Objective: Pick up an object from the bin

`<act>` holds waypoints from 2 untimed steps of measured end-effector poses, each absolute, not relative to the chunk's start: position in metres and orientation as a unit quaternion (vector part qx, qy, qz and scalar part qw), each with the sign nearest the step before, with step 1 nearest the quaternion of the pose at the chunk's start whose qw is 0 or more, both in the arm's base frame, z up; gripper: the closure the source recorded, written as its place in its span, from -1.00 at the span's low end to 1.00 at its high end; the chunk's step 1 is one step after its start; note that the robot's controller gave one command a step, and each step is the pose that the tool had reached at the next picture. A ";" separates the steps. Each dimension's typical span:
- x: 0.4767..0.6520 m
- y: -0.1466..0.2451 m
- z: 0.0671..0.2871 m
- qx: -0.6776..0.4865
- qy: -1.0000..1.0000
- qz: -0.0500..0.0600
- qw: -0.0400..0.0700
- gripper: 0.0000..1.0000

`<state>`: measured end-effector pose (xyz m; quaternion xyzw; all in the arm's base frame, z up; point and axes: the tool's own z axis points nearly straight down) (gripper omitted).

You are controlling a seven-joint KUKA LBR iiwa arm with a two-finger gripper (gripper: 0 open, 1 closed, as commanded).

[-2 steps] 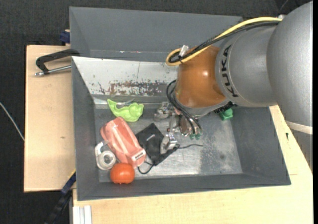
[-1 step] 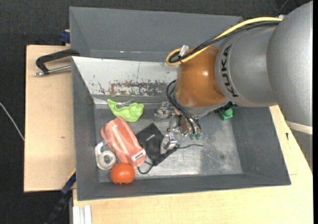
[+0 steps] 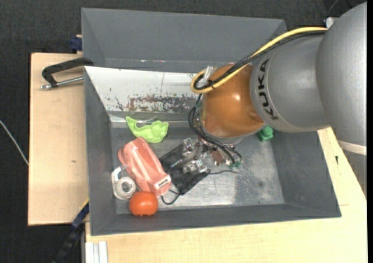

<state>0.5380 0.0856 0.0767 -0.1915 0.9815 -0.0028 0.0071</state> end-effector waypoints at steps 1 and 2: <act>0.537 0.089 0.075 -0.192 0.981 0.001 0.009 -1.00; 0.534 0.088 0.075 -0.192 0.981 0.000 0.002 1.00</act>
Offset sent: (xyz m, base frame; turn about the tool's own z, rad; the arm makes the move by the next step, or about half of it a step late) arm 0.0000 0.0000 0.0000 0.0000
